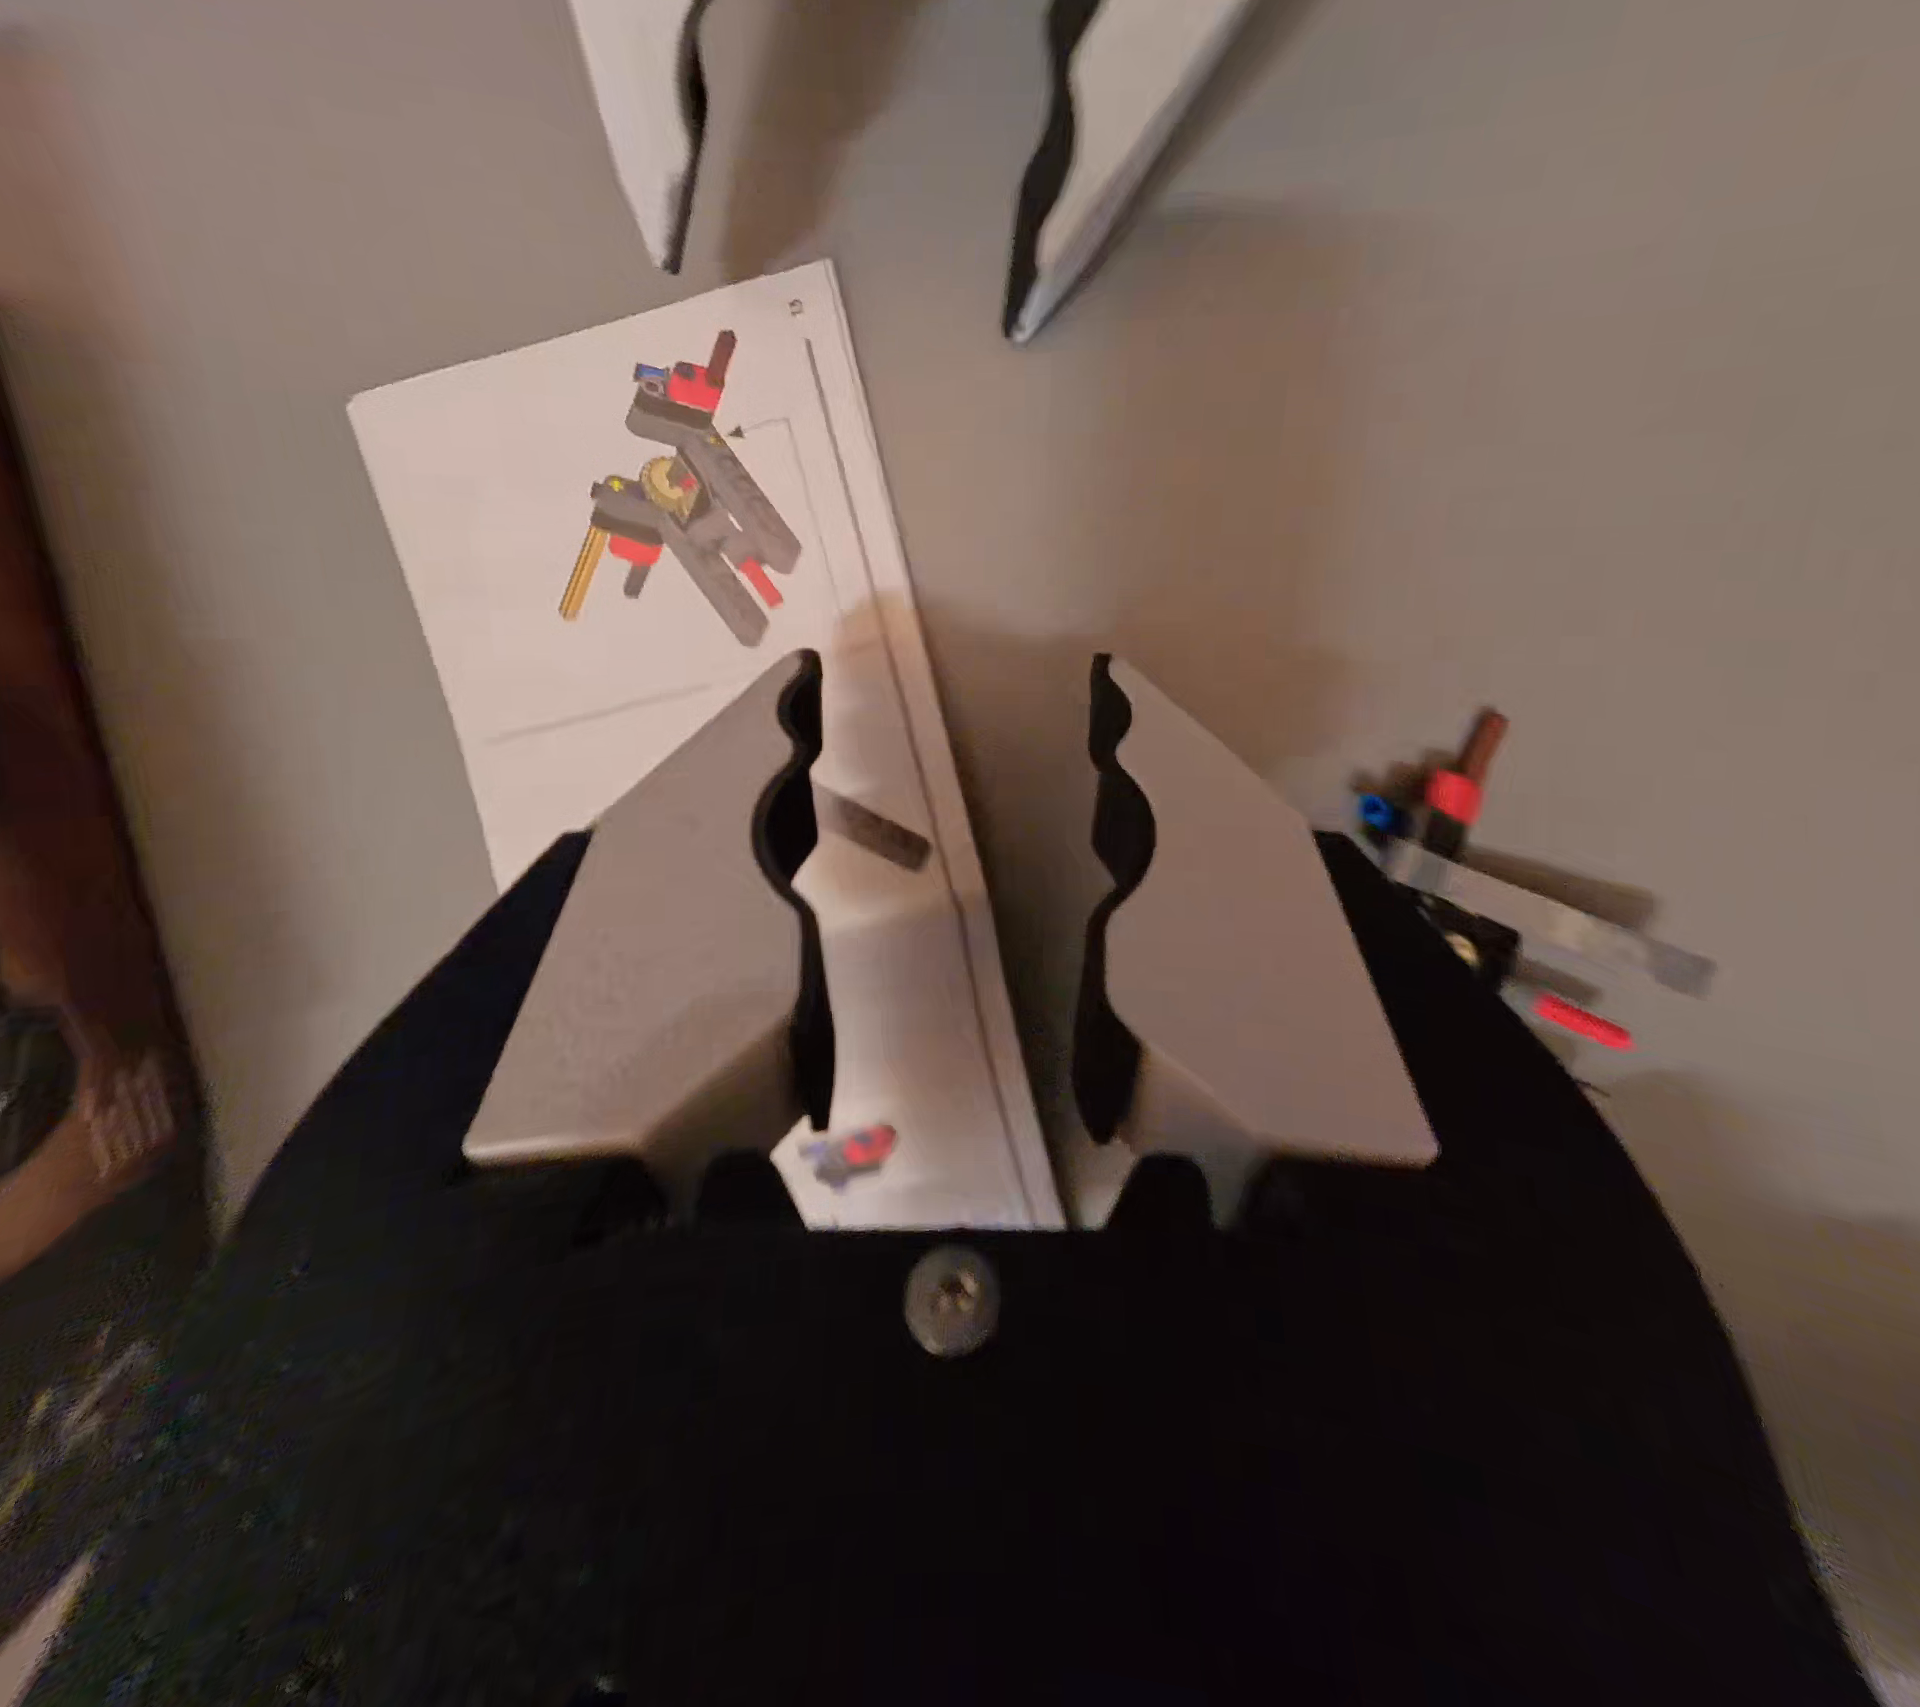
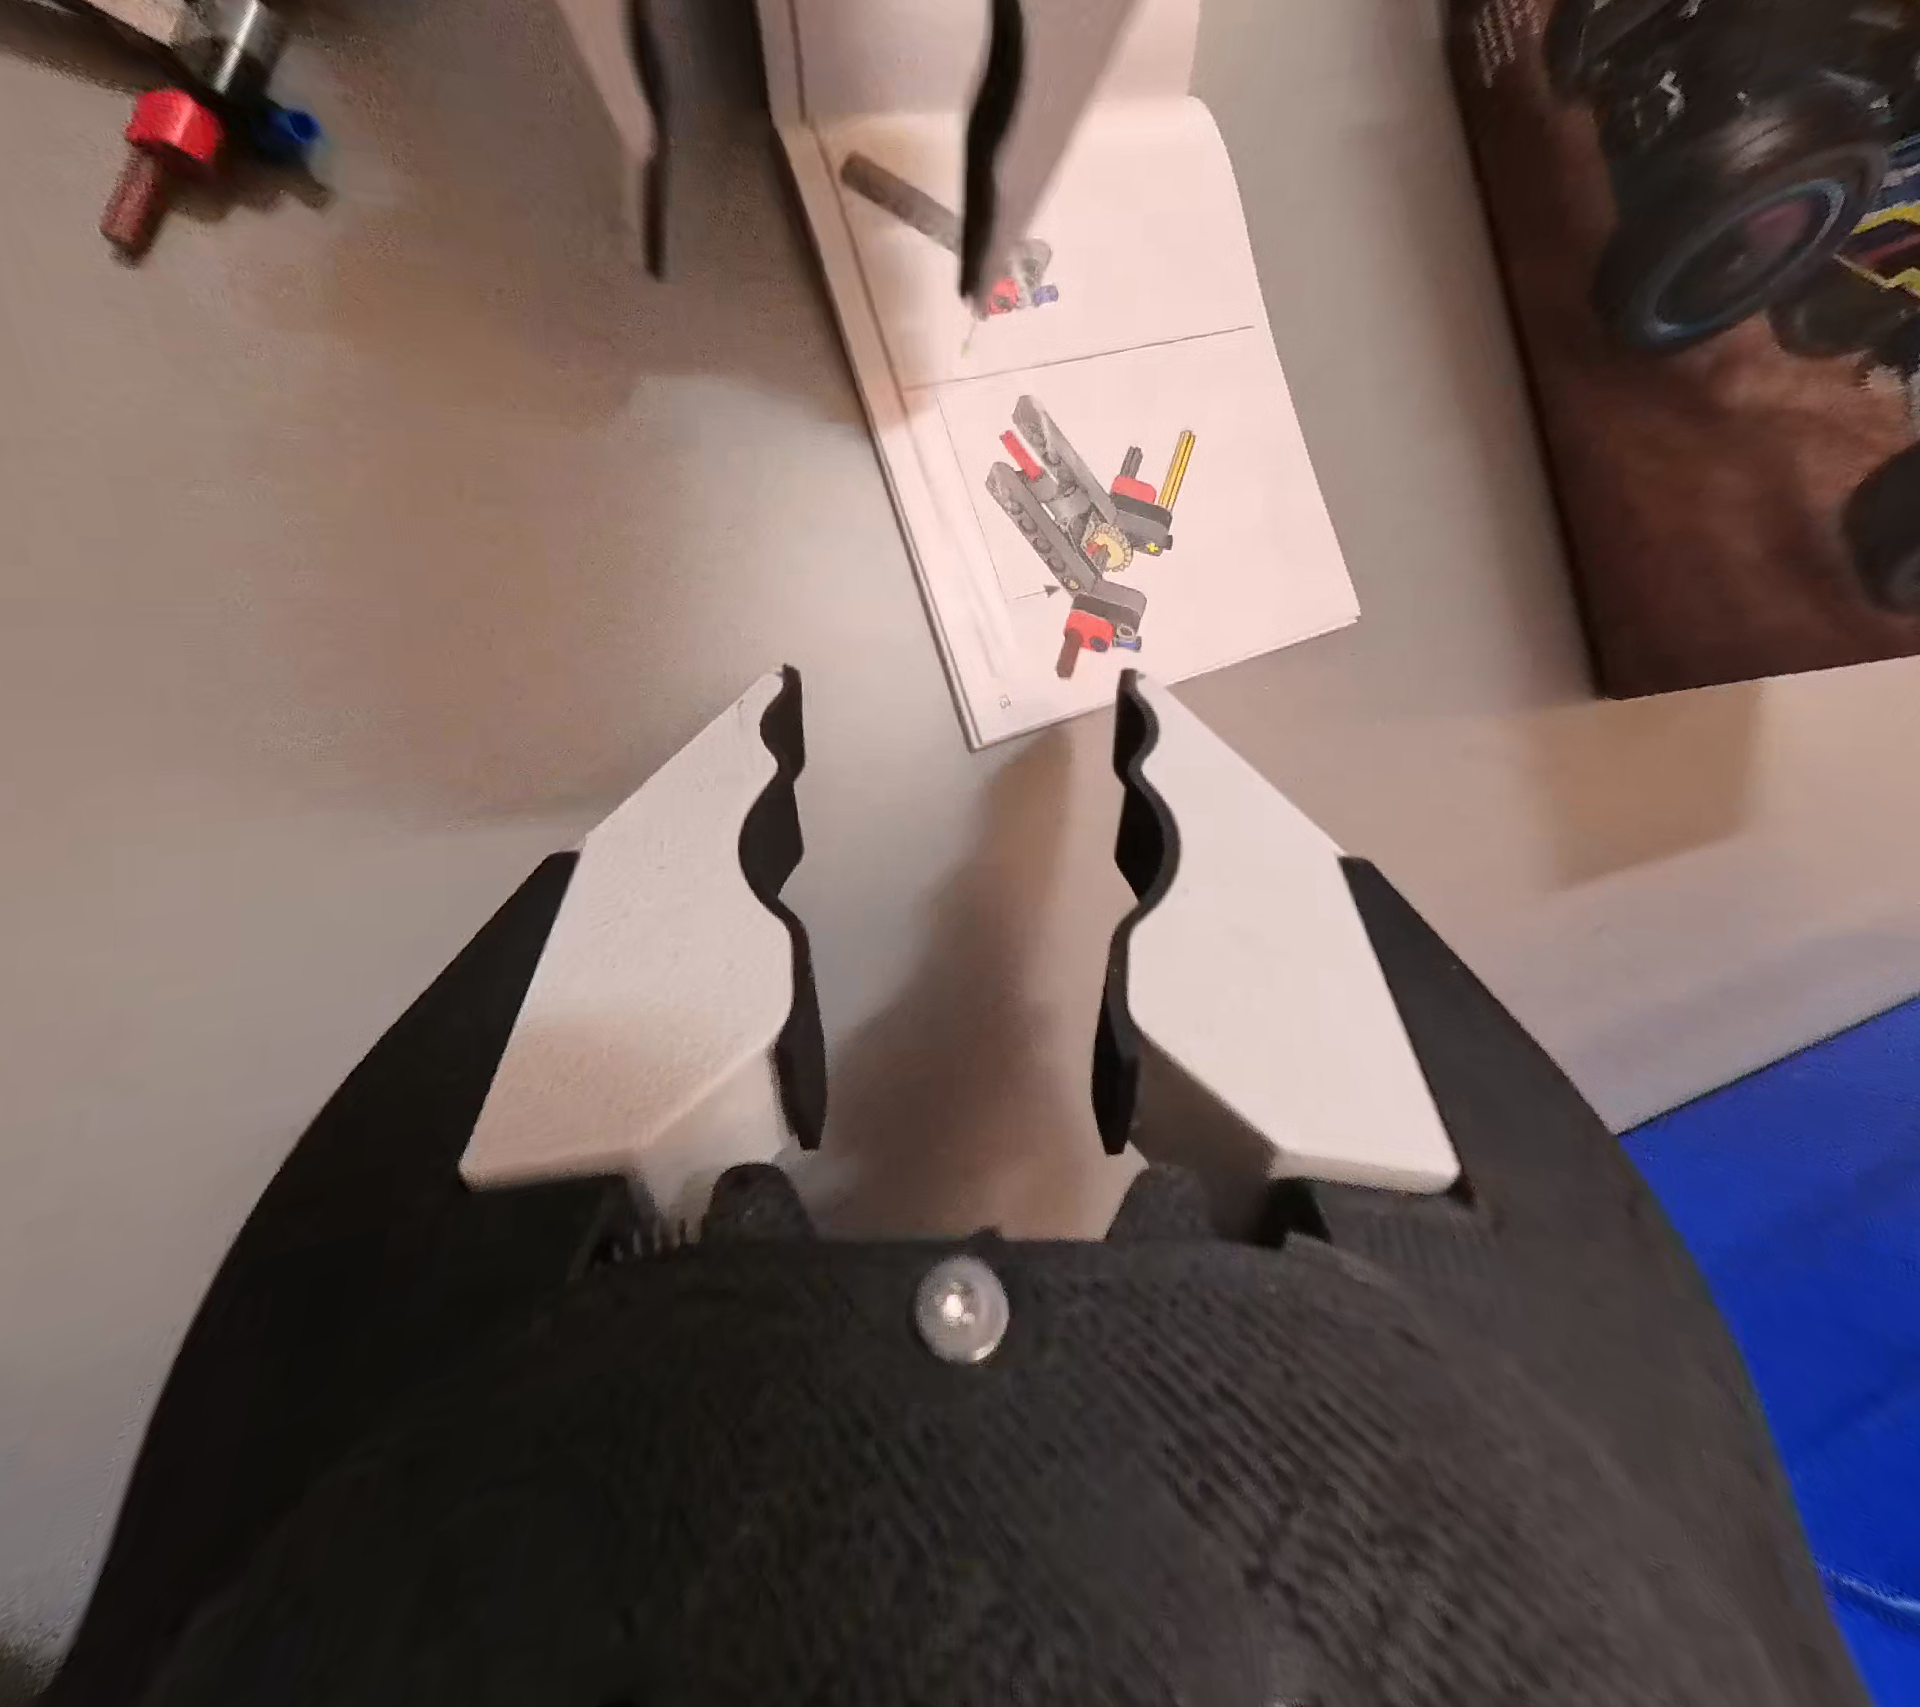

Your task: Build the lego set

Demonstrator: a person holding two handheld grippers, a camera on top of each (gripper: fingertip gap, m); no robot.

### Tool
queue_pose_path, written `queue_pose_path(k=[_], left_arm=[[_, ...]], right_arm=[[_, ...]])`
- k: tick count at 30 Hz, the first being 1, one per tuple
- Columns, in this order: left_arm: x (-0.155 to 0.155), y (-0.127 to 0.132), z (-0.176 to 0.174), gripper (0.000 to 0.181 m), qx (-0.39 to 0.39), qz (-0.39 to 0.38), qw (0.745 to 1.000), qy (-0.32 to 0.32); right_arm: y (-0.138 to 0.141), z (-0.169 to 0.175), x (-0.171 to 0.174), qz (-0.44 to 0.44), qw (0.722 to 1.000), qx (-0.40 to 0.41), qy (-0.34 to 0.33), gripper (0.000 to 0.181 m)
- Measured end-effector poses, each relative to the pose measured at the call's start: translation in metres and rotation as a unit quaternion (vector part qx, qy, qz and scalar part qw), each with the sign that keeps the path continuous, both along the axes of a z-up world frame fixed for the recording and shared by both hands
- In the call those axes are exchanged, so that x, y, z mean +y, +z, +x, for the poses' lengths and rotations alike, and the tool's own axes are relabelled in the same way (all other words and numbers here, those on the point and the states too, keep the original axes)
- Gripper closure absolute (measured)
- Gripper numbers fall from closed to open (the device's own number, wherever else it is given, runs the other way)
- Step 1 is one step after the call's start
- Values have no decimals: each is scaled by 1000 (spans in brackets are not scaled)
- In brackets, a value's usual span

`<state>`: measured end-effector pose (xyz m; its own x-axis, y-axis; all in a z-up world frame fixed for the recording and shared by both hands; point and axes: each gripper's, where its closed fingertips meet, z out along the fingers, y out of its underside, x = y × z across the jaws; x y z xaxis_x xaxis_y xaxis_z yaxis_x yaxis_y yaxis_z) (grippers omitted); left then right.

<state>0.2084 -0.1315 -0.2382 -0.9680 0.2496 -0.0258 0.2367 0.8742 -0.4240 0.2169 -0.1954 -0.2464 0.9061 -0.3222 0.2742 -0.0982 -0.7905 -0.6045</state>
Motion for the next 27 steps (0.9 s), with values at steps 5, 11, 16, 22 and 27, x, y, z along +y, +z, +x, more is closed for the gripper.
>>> queue_pose_path(k=[5, 11, 16, 22, 27], left_arm=[[-11, -21, 10, 140, 37, 30, 999, 3], [-7, -22, 12, 181, 31, 25, 999, -6], [-3, -21, 14, 181, 38, -7, 999, 5], [-1, -1, 47, 181, -14, -50, 995, 83], [11, -18, 71, 128, 1, 6, 988, 157]], right_arm=[[2, -3, -6, 31, 999, -25, 14, 125], [14, 0, -5, 65, 996, -50, 42, 125], [19, -2, 2, 83, 993, -47, 72, 126], [18, 21, 6, 41, 995, -51, 80, 133], [18, 50, 10, 27, 998, -42, 25, 136]])
